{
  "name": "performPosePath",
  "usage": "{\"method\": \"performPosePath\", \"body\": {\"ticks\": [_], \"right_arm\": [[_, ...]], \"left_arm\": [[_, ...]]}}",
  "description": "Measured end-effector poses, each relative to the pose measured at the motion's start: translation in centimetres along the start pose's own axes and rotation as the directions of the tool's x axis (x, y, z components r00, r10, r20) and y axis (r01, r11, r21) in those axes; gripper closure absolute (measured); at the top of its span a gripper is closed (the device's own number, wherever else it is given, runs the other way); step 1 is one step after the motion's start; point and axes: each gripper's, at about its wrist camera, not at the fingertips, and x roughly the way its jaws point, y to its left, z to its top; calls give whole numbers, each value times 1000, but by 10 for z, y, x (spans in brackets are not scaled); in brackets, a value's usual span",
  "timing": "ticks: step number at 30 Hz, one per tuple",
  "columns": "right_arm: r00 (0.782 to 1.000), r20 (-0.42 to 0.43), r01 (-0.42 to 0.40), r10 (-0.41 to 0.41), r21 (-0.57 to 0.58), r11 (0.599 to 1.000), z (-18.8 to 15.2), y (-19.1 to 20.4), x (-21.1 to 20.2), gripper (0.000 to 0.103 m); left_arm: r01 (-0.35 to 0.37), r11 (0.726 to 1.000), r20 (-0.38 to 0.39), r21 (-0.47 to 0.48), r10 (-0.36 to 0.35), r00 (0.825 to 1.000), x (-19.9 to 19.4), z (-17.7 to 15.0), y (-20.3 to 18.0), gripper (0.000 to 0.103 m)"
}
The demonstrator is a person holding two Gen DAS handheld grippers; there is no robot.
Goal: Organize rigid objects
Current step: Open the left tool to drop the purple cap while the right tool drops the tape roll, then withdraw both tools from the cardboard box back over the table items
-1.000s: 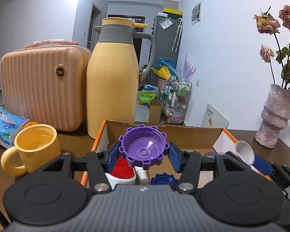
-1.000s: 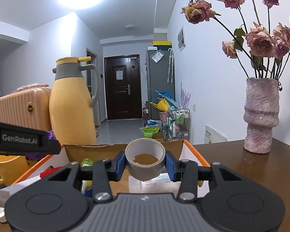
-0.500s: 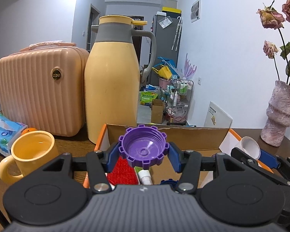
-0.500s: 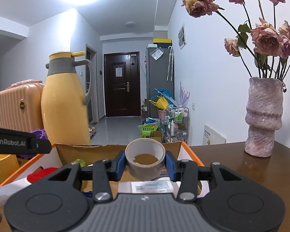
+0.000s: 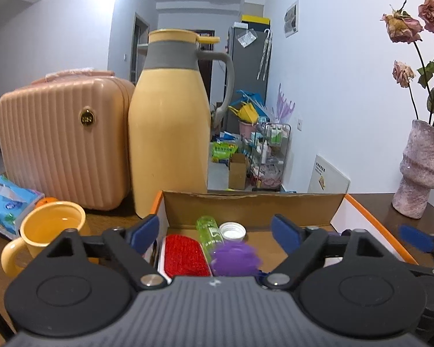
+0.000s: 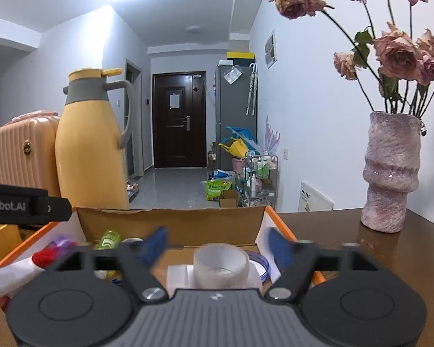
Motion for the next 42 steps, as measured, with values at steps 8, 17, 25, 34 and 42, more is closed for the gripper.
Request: {"method": "performPosePath", "body": {"ticks": [8, 17, 25, 34, 42], "right_arm": [[999, 26, 24, -25, 12, 1000, -1, -2, -6, 0], [999, 38, 35, -36, 23, 999, -2, -2, -8, 0], [997, 59, 44, -47, 47, 998, 0, -7, -23, 0], [993, 101, 48, -54, 60, 997, -6, -21, -56, 0], [993, 106, 42, -47, 44, 998, -17, -26, -86, 0]], "left_arm": [[-19, 1000, 16, -16, 19, 1000, -2, 0, 3, 0], [-27, 999, 16, -34, 28, 999, -5, 0, 5, 0], [-32, 998, 60, -62, 36, 998, -30, -5, 11, 0], [-66, 996, 54, -56, 69, 996, -54, -19, 34, 0], [-92, 994, 57, -54, 95, 994, -82, -32, 59, 0]]}}
